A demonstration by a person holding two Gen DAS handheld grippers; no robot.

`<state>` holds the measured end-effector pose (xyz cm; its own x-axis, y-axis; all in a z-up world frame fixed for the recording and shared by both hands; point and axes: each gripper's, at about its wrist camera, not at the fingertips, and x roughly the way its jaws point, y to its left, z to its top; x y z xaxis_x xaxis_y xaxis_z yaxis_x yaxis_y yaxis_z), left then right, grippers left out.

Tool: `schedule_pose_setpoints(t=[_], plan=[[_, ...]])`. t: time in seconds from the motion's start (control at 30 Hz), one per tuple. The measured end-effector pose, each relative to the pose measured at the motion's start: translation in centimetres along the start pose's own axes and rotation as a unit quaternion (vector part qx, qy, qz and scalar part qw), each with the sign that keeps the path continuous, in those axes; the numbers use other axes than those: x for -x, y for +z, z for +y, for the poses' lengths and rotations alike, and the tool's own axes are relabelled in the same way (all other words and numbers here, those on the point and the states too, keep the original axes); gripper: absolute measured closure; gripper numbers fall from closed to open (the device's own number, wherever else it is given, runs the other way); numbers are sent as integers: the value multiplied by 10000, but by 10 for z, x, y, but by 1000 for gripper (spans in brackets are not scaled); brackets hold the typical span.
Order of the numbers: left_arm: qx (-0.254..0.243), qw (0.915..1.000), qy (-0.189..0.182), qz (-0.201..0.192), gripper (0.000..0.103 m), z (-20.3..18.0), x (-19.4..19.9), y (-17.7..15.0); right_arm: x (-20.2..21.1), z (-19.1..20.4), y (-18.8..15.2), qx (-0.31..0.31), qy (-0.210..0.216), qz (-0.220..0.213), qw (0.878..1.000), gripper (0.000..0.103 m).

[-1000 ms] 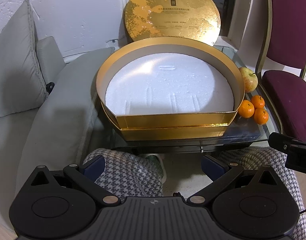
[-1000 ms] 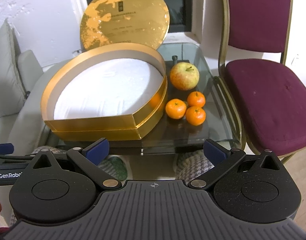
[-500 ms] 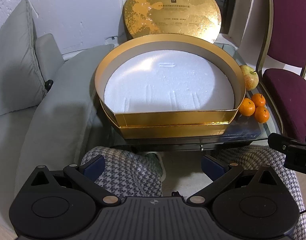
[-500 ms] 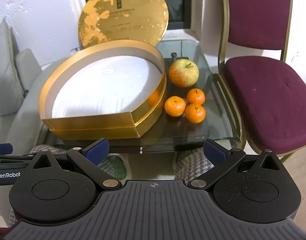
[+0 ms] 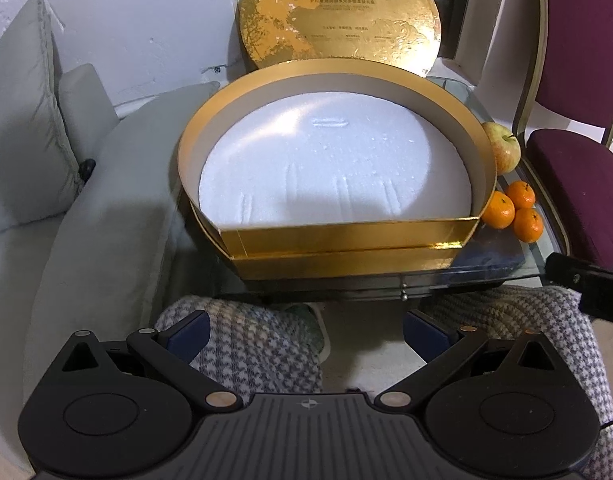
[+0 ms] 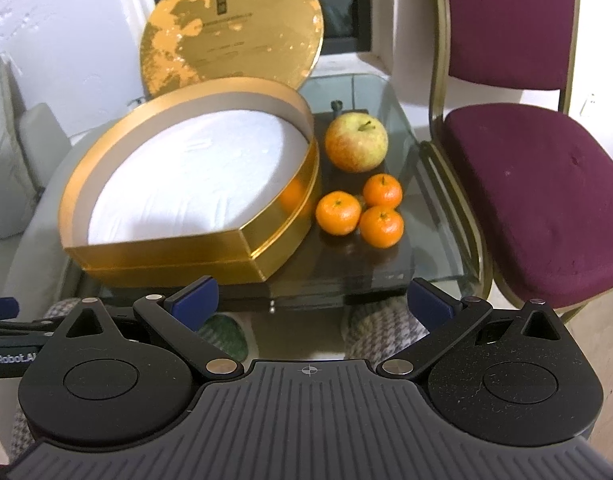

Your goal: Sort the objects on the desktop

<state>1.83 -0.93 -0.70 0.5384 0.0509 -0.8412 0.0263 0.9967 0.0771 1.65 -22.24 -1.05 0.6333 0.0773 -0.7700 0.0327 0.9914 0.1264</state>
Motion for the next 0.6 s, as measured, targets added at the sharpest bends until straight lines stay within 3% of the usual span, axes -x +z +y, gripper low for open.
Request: schedule_pose_setpoints(t=[0.17, 0.4, 0.6], plan=[[-74, 10000, 37, -51, 1, -1, -7, 8, -8, -12, 7, -85, 23, -152, 9998, 0], [-2, 9991, -244, 344, 1, -6, -33, 14, -26, -27, 18, -224, 151, -234, 9994, 0], [-78, 9989, -321, 328, 1, -8, -40, 18, -43, -39, 22, -191, 407, -406, 9982, 0]])
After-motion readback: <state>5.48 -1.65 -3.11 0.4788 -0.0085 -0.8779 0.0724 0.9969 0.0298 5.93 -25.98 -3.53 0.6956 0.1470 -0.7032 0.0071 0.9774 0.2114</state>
